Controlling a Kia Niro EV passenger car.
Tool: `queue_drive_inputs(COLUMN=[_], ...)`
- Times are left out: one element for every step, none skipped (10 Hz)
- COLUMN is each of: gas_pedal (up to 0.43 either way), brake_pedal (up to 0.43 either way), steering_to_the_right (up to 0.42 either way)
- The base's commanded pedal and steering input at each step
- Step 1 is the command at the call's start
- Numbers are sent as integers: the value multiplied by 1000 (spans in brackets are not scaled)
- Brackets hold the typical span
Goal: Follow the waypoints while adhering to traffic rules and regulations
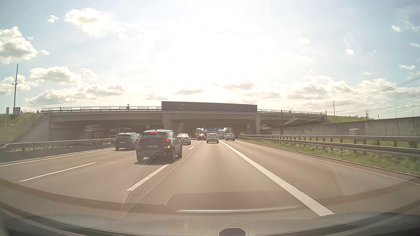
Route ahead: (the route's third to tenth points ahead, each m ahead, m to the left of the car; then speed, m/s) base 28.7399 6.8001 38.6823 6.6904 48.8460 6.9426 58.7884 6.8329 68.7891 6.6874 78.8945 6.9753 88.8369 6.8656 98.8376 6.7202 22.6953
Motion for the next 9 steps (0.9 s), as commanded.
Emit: queue_drive_inputs(gas_pedal=[240,228,228,177,79,0,0,0,0], brake_pedal=[0,0,0,0,0,0,0,0,0], steering_to_the_right=[0,0,0,0,0,0,0,0,0])
